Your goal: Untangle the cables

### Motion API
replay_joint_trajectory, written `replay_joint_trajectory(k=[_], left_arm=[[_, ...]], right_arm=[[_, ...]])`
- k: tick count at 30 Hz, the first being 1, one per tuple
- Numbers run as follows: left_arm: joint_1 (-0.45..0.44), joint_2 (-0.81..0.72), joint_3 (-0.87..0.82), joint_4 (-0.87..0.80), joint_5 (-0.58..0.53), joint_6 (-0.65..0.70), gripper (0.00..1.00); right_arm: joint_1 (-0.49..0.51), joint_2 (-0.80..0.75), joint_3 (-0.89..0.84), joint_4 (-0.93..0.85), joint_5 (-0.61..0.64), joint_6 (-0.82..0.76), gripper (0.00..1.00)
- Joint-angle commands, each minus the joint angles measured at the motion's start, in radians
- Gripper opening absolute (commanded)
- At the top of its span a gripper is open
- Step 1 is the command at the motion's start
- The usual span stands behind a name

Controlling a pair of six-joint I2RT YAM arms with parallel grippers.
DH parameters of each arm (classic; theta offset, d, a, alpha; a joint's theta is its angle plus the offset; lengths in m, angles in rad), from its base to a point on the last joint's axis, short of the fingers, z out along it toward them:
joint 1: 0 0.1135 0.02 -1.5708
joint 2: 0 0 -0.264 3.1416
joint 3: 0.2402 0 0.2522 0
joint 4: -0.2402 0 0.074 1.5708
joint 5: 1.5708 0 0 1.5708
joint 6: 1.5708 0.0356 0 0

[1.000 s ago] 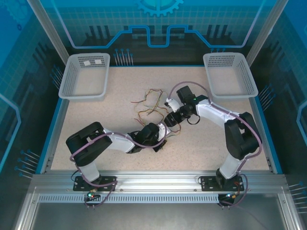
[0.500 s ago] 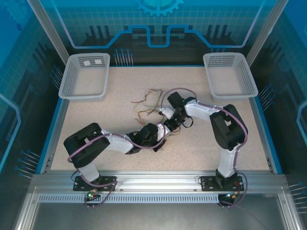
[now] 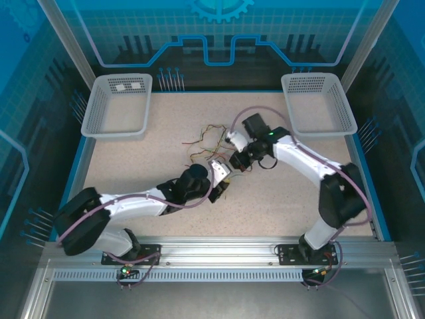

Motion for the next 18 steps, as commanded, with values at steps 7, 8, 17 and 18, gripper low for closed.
replay_joint_trajectory(k=[7, 8, 17, 18], left_arm=[[0.103, -0.218, 0.092, -0.082, 0.032, 0.043, 0.00], [0.119, -0.231, 0.096, -0.081, 0.031, 0.041, 0.00], [0.205, -0.245, 0.237, -0.102, 0.050, 0.039, 0.00], [0.210, -0.239, 0.270, -0.112, 0.053, 0.050, 0.00]], right_arm=[[-0.190, -0.160, 0.031, 0.077, -0.300, 0.290, 0.00], [-0.201, -0.170, 0.030, 0.096, -0.322, 0.316, 0.00], [-0.179, -0.184, 0.128, 0.221, -0.405, 0.474, 0.00], [-0.171, -0.177, 0.151, 0.230, -0.407, 0.490, 0.00]])
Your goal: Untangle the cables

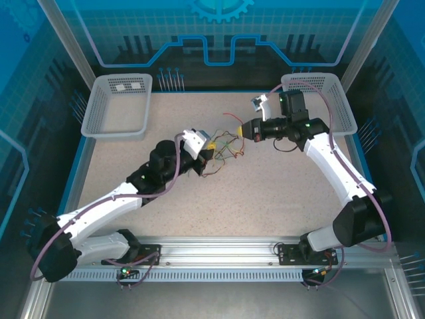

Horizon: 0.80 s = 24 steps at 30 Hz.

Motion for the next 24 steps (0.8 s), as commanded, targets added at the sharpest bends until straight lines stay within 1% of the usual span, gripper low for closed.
replay_joint_trajectory(k=[1, 3, 9, 15, 17, 19, 21, 24], left_arm=[[0.023, -0.002, 0.133, -0.007, 0.016, 0.045, 0.00], [0.032, 0.011, 0.220, -0.047, 0.030, 0.074, 0.00], [0.063, 0.063, 0.447, -0.152, 0.024, 0.136, 0.00], [0.089, 0.098, 0.556, -0.182, 0.031, 0.129, 0.00], [0.094, 0.112, 0.554, -0.185, 0.031, 0.122, 0.00], [0.094, 0.109, 0.517, -0.160, 0.026, 0.106, 0.00], [0.095, 0.098, 0.453, -0.121, 0.014, 0.089, 0.00], [0.111, 0.090, 0.386, -0.123, 0.000, 0.057, 0.00]], right_arm=[[0.023, -0.005, 0.090, 0.069, -0.048, 0.097, 0.00], [0.038, 0.018, 0.166, 0.049, -0.038, 0.110, 0.00], [0.062, 0.088, 0.387, 0.011, -0.055, 0.162, 0.00], [0.055, 0.126, 0.540, -0.006, -0.031, 0.204, 0.00], [0.052, 0.143, 0.565, -0.012, -0.033, 0.214, 0.00], [0.052, 0.152, 0.554, -0.008, -0.036, 0.217, 0.00], [0.054, 0.148, 0.521, -0.012, -0.010, 0.202, 0.00], [0.054, 0.123, 0.449, -0.001, 0.044, 0.173, 0.00]])
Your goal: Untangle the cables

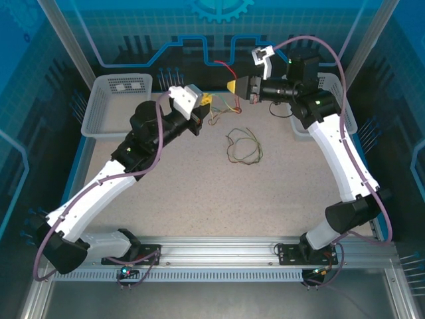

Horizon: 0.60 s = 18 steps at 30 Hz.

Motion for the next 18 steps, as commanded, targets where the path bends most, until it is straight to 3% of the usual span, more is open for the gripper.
replay_joint_trajectory(k=[1, 6, 12, 18], left_arm=[[0.030, -0.013, -0.073, 0.010, -0.032, -0.054, 0.00], [0.079, -0.057, -0.248, 0.070, -0.109, -0.153, 0.00], [0.130, -0.143, -0.395, 0.101, -0.099, -0.220, 0.00], [0.131, -0.176, -0.258, 0.018, -0.013, -0.189, 0.00]], right_arm=[[-0.003, -0.011, -0.075, -0.015, 0.061, -0.021, 0.00], [-0.006, -0.040, -0.226, 0.010, 0.188, -0.032, 0.00], [-0.008, -0.033, -0.325, 0.029, 0.202, -0.031, 0.00], [0.038, -0.041, -0.262, 0.078, 0.113, -0.043, 0.00]])
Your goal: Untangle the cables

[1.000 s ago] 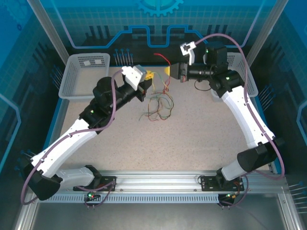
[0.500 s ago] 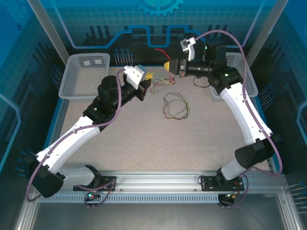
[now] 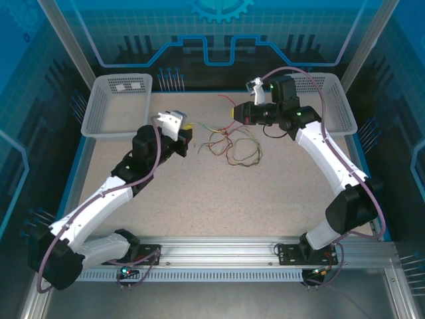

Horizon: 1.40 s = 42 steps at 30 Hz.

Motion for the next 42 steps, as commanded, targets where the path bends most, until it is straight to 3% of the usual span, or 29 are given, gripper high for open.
replay_joint_trajectory(k=[1, 5, 8, 13, 17, 23, 28, 32, 42], left_arm=[[0.015, -0.043, 0.106, 0.026, 0.065, -0.020, 0.00], [0.013, -0.054, 0.180, 0.044, 0.187, -0.069, 0.00], [0.012, -0.053, 0.202, 0.052, 0.230, -0.092, 0.00], [0.013, -0.012, 0.173, 0.018, 0.145, -0.051, 0.00], [0.012, 0.082, 0.175, -0.019, 0.169, -0.054, 0.00], [0.012, 0.162, 0.128, 0.024, 0.181, -0.088, 0.00], [0.012, 0.139, 0.121, 0.030, 0.186, -0.081, 0.00], [0.013, 0.105, 0.083, 0.059, 0.126, -0.076, 0.00], [0.016, 0.063, -0.079, 0.142, 0.059, -0.107, 0.00]], right_arm=[[0.043, -0.037, 0.069, 0.053, -0.051, -0.032, 0.00], [0.073, -0.049, 0.125, 0.093, -0.121, -0.007, 0.00], [0.080, -0.077, 0.125, 0.111, -0.104, 0.009, 0.00], [0.069, -0.110, 0.077, 0.161, -0.071, 0.034, 0.00], [0.087, -0.029, 0.112, 0.044, -0.027, -0.018, 0.00], [0.086, 0.040, 0.026, 0.068, 0.016, 0.003, 0.00], [0.086, 0.035, 0.013, 0.069, 0.023, -0.006, 0.00], [0.091, 0.002, -0.003, 0.078, 0.053, -0.018, 0.00], [0.066, -0.114, -0.171, 0.129, 0.248, -0.009, 0.00]])
